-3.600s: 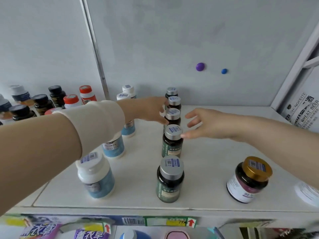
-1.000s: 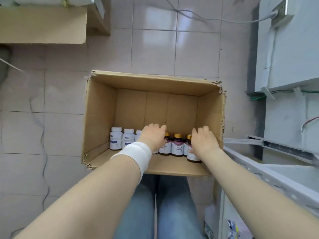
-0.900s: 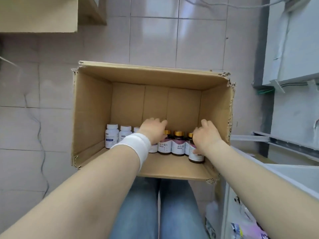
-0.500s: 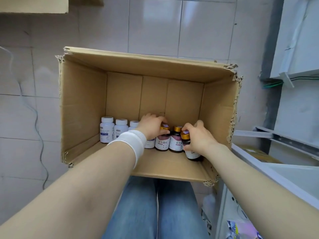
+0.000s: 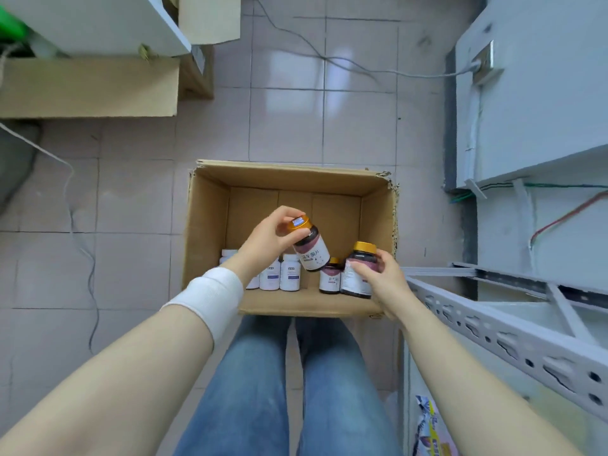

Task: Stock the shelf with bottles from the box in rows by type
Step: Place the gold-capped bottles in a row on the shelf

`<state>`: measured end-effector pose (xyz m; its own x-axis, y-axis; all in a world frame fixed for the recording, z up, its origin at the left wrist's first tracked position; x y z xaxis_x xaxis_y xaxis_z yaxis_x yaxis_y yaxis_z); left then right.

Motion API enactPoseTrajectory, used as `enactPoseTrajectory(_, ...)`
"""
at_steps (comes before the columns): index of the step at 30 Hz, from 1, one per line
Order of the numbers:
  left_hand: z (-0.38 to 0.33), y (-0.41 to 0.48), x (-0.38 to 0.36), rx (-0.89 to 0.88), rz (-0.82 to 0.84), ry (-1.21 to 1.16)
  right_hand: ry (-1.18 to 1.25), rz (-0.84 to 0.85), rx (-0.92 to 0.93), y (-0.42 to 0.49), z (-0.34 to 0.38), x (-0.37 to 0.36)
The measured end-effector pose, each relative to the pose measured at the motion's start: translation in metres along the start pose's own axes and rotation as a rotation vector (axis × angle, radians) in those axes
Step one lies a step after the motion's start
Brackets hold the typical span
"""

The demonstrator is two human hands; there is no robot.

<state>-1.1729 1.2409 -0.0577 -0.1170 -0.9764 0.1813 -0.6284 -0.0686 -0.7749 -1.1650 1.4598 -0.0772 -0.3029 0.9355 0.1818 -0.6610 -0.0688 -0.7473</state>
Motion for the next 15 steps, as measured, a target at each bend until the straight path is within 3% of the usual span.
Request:
enactPoseTrajectory(3, -0.041, -0.034, 0.008, -0.091, 0.04, -0.049, 0.25, -0.048, -0.027, -0.042, 0.017, 0.006)
enactPoseTrajectory(7, -0.091, -0.087, 0.011, -0.223, 0.104, -0.125, 0.402, -0.159, 0.096, -0.112, 0.045, 0.01)
enactPoseTrajectory(15, -0.149, -0.232, -0.02, -0.378, 0.445, -0.147, 0.68, -0.343, 0.294, -0.268, 0.062, -0.013)
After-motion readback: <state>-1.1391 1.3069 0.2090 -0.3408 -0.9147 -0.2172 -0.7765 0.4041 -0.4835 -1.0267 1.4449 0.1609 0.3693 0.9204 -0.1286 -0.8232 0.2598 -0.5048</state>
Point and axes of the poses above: each hand's wrist, its own y-axis towards the middle knuckle, its own x-axis out of the back of the hand, z = x × y, the point moved 9 cm from there along y, towards the middle knuckle, and after that the axes turned 10 degrees about x, right-handed, at the moved point
